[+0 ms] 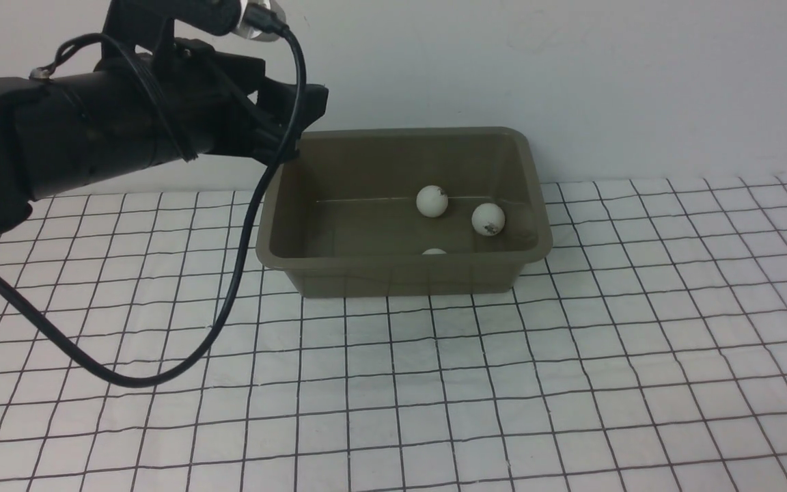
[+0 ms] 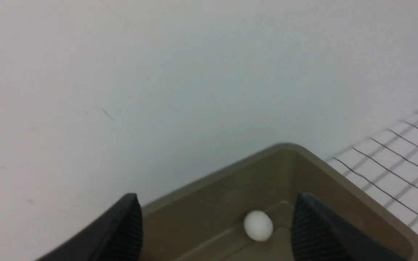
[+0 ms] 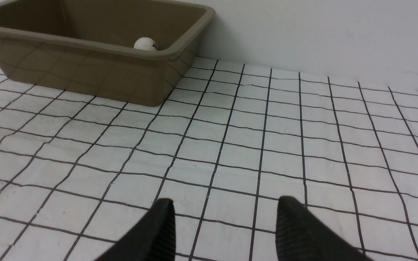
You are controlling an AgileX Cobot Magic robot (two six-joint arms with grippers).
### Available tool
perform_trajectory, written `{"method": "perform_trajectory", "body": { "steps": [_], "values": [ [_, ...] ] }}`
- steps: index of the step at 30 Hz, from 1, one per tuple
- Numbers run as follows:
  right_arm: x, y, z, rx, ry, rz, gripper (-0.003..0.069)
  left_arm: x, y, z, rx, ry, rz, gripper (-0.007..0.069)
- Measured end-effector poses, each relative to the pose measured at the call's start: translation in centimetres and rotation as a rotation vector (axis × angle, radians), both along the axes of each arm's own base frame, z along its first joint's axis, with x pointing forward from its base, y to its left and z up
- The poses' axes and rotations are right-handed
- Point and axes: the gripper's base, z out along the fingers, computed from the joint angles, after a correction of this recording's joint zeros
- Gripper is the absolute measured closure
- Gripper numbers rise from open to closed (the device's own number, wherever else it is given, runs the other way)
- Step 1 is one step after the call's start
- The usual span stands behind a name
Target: Put the table tennis balls into the box on the white checkered tablecloth.
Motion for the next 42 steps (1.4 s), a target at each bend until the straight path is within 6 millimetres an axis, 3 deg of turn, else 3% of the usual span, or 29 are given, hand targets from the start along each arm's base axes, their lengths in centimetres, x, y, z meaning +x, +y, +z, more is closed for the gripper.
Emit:
{"method": "perform_trajectory", "body": {
  "steps": [3,4,8,9,12,15,16,18,20,27,30,42],
  "values": [
    [0.0,0.0,0.0,0.0,0.0,0.0,0.0306,-1.9,1.2,2.7,-0.008,-0.077,0.087,0.0125],
    [0.0,0.0,0.0,0.0,0.0,0.0,0.0306,-3.4,2.1,3.8,-0.013,-0.111,0.146,0.0125],
    [0.0,0.0,0.0,0.0,0.0,0.0,0.0306,-10.4,4.9,6.1,-0.075,-0.227,0.293,0.0125],
    [0.0,0.0,0.0,0.0,0.0,0.0,0.0306,-13.6,5.8,6.7,-0.088,-0.298,0.309,0.0125],
    [0.0,0.0,0.0,0.0,0.0,0.0,0.0306,-20.6,6.6,4.9,-0.049,-0.43,0.234,0.0125],
    [0.0,0.0,0.0,0.0,0.0,0.0,0.0306,-23.8,6.5,1.0,0.026,-0.374,0.142,0.0125],
    [0.0,0.0,0.0,0.0,0.0,0.0,0.0306,-24.4,6.5,-1.3,0.05,-0.291,0.129,0.0125],
    [0.0,0.0,0.0,0.0,0.0,0.0,0.0306,-24.6,7.0,-6.3,0.049,-0.045,0.177,0.0125],
    [0.0,0.0,0.0,0.0,0.0,0.0,0.0306,-24.5,7.5,-9.1,0.054,0.083,0.235,0.0125],
    [0.0,0.0,0.0,0.0,0.0,0.0,0.0306,-24.3,7.8,-14.9,0.015,0.175,0.302,0.0125],
    [0.0,0.0,0.0,0.0,0.0,0.0,0.0306,-24.4,7.8,-15.7,0.008,0.159,0.299,0.0125],
    [0.0,0.0,0.0,0.0,-0.001,0.0,0.0306,-24.5,8.4,-15.2,0.009,0.082,0.372,0.0125]
  ]
}}
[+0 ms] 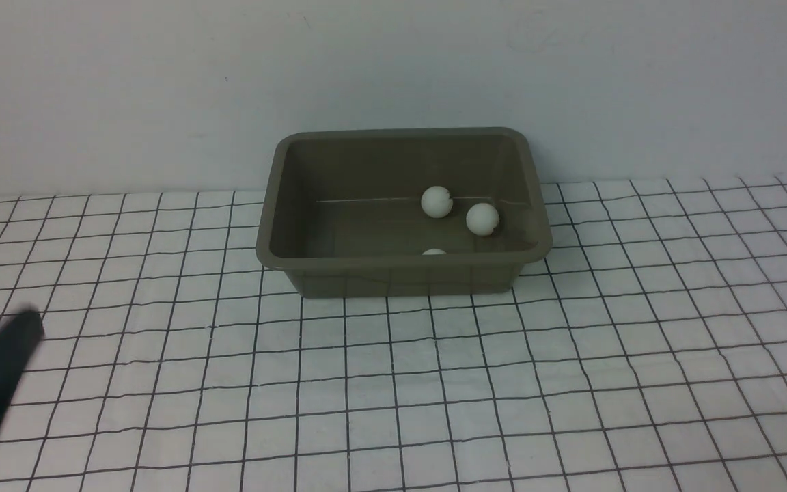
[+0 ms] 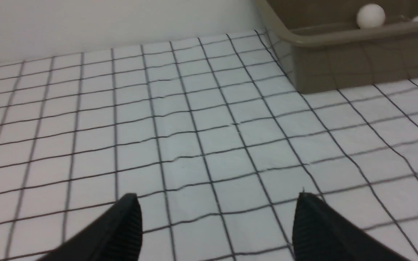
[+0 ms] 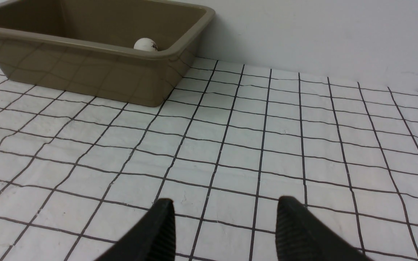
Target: Put the table tennis balls into the box on the white checkered tablecloth.
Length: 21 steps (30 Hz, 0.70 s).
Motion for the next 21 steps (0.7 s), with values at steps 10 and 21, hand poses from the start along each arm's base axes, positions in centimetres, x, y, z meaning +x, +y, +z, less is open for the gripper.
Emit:
{"method": "perform_trajectory", "body": {
  "steps": [10,21],
  "values": [
    [0.0,0.0,0.0,0.0,0.0,0.0,0.0306,-1.5,1.4,0.2,-0.004,-0.075,0.216,0.0125],
    [0.0,0.0,0.0,0.0,0.0,0.0,0.0306,-1.9,1.6,-1.4,-0.009,0.005,0.254,0.0125]
  ]
}}
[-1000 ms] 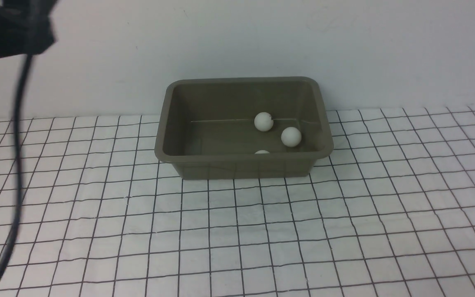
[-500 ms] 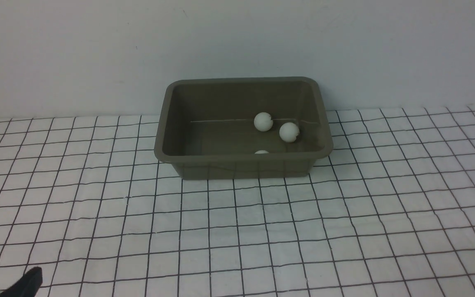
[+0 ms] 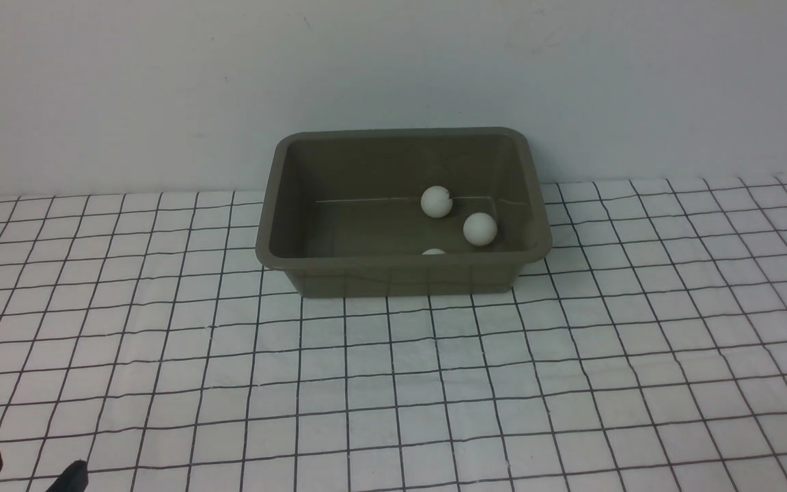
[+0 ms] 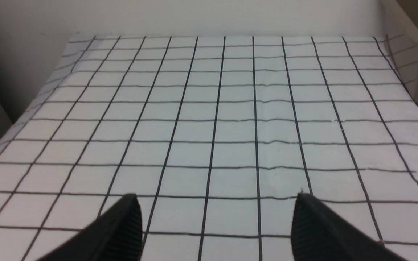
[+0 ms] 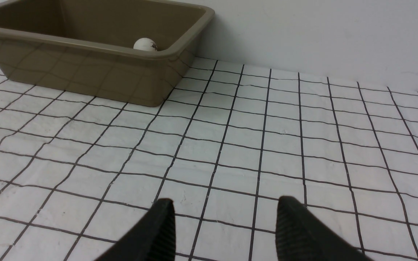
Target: Put the table tennis balls into the box on the white checkered tablecloth.
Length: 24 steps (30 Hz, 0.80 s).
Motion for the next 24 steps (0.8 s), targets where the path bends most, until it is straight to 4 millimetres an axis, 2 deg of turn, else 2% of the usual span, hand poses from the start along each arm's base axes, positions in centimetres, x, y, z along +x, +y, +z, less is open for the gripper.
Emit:
{"method": "perform_trajectory", "body": {
  "steps": [3,24],
  "values": [
    [0.0,0.0,0.0,0.0,0.0,0.0,0.0306,0.09,-0.01,-0.87,-0.021,0.012,0.004,0.0125],
    [0.0,0.0,0.0,0.002,0.0,0.0,0.0309,0.14,-0.03,-0.88,-0.035,-0.001,0.006,0.0125]
  ]
}}
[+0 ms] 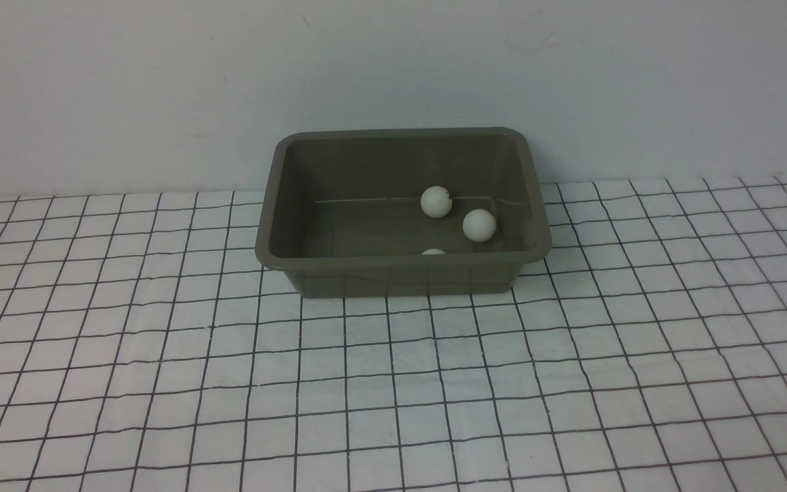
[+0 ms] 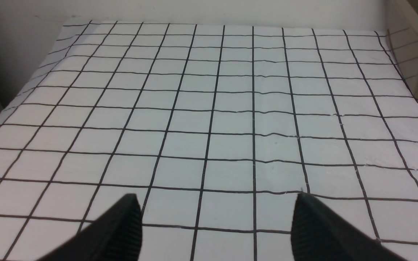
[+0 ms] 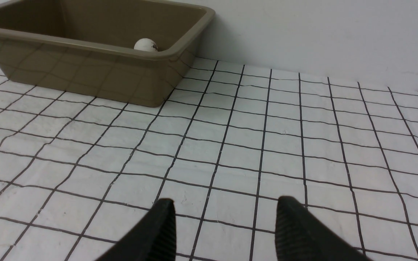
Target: Put the table tennis balls into the box on the white checkered tablecloth.
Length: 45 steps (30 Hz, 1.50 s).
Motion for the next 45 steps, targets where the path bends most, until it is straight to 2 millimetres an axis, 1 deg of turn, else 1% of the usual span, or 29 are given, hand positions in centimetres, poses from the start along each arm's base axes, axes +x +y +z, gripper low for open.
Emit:
{"method": "perform_trajectory", "body": {
  "steps": [12,18,45],
  "values": [
    [0.0,0.0,0.0,0.0,0.0,0.0,0.0309,0.01,-0.14,-0.02,-0.017,0.0,-0.01,0.0125],
    [0.0,0.0,0.0,0.0,0.0,0.0,0.0309,0.05,-0.37,-0.02,0.013,0.004,-0.048,0.0125],
    [0.01,-0.01,0.03,0.001,-0.003,-0.001,0.0309,0.05,-0.39,-0.02,0.011,0.003,-0.049,0.0125]
  ]
}}
